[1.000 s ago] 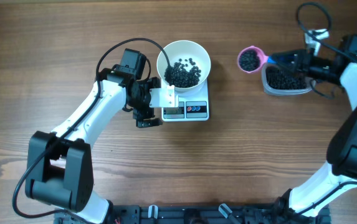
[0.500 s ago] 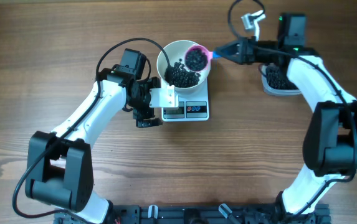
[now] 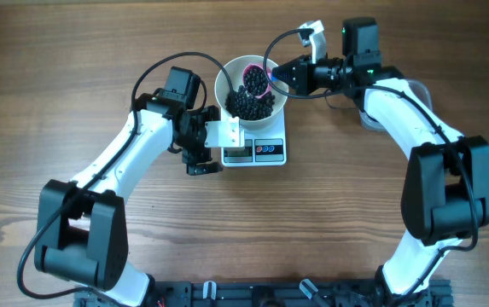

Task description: Scoop item into bowl and weigh 150g on scale

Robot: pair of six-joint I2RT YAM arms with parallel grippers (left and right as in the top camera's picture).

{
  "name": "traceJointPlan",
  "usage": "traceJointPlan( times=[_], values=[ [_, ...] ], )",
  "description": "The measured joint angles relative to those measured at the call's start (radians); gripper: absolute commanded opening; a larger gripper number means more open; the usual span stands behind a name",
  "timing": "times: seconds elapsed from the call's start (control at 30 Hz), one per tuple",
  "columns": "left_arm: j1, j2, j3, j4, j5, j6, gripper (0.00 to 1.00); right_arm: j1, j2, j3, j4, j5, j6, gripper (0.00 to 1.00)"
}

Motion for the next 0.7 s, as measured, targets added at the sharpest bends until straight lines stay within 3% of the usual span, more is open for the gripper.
traceJointPlan(
  times=[0.37, 0.7],
  values=[
    [0.000, 0.000, 0.000, 0.000, 0.000, 0.000, 1.00, 0.016, -0.107, 0.000, -0.024, 0.052, -0.134, 0.04],
    [0.000, 0.000, 0.000, 0.000, 0.000, 0.000, 1.00, 0.190, -0.130, 0.000, -0.069, 0.422, -0.476, 0.04]
  ],
)
